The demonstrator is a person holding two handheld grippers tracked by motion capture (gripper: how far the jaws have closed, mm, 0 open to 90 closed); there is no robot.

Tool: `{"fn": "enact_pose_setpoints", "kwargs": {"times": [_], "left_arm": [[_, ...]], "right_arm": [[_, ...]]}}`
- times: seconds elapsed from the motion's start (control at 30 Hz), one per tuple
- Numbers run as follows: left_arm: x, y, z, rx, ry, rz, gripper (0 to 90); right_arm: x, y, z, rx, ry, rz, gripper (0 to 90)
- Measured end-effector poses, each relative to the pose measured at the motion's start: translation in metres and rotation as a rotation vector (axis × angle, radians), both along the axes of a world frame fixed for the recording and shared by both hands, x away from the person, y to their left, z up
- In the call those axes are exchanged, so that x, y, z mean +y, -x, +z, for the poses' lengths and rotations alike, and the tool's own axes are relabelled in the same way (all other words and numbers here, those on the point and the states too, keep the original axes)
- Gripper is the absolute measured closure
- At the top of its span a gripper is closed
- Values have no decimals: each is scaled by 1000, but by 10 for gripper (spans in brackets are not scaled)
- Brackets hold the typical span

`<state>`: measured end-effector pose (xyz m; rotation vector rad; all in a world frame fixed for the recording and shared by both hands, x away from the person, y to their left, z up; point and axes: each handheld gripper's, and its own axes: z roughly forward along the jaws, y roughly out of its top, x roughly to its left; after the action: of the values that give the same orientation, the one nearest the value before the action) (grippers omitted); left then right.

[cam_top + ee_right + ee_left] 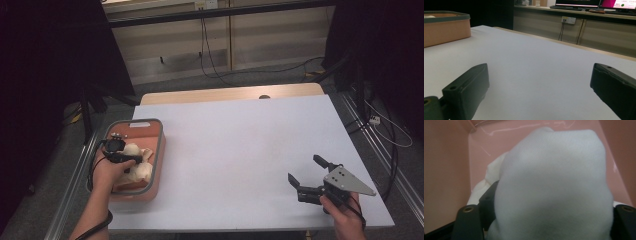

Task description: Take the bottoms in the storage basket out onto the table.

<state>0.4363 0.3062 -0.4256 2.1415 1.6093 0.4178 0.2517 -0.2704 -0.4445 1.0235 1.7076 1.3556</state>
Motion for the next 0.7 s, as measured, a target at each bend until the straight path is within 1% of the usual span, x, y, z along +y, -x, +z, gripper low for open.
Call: {"fn": "enact_pose_setpoints", "kwargs": {"times": [0.07,0.1,0.17,0.2,0.23,0.27,0.3,0.33,0.37,0.4,0.47,0.53,0.57,0.6,0.63,0.67,0.7], "left_arm": [[1,-1,2,6,11,4,332],[2,-1,6,20,8,2,353],[2,-2,7,19,9,4,360],[2,-3,10,32,12,0,374],[2,-3,10,32,12,0,379],[3,-3,12,43,13,-7,386],[3,-3,14,44,22,-5,386],[3,-3,17,58,28,-10,390],[4,-3,21,62,37,-11,397],[4,-3,21,62,37,-11,398],[5,-3,28,75,58,-15,400],[5,-3,31,75,63,-15,400],[4,-3,36,76,66,-20,401],[4,-3,36,76,66,-20,402],[3,-4,41,79,73,-22,402],[3,-4,41,79,73,-22,402],[2,-4,47,84,72,-33,402]], "right_arm": [[0,0,0,0,0,-1,20],[0,0,0,0,-2,-1,20],[0,0,0,-1,-3,-2,20],[0,-1,0,0,-4,-4,20],[0,-1,0,0,-4,-4,20],[0,-1,0,1,-3,-6,20],[0,-1,0,1,-3,-6,20],[0,-1,0,1,-3,-6,20],[0,-1,0,1,-4,-7,20],[0,-1,0,1,-4,-7,20],[-1,-1,0,2,-5,-8,20],[-1,-1,0,-1,-7,-8,20],[-1,-1,0,-2,-7,-10,20],[-1,-1,0,-2,-7,-10,20],[-1,-1,0,-1,-7,-7,20],[-1,-1,0,-1,-7,-7,20],[0,-1,0,-1,-7,-4,19]]}}
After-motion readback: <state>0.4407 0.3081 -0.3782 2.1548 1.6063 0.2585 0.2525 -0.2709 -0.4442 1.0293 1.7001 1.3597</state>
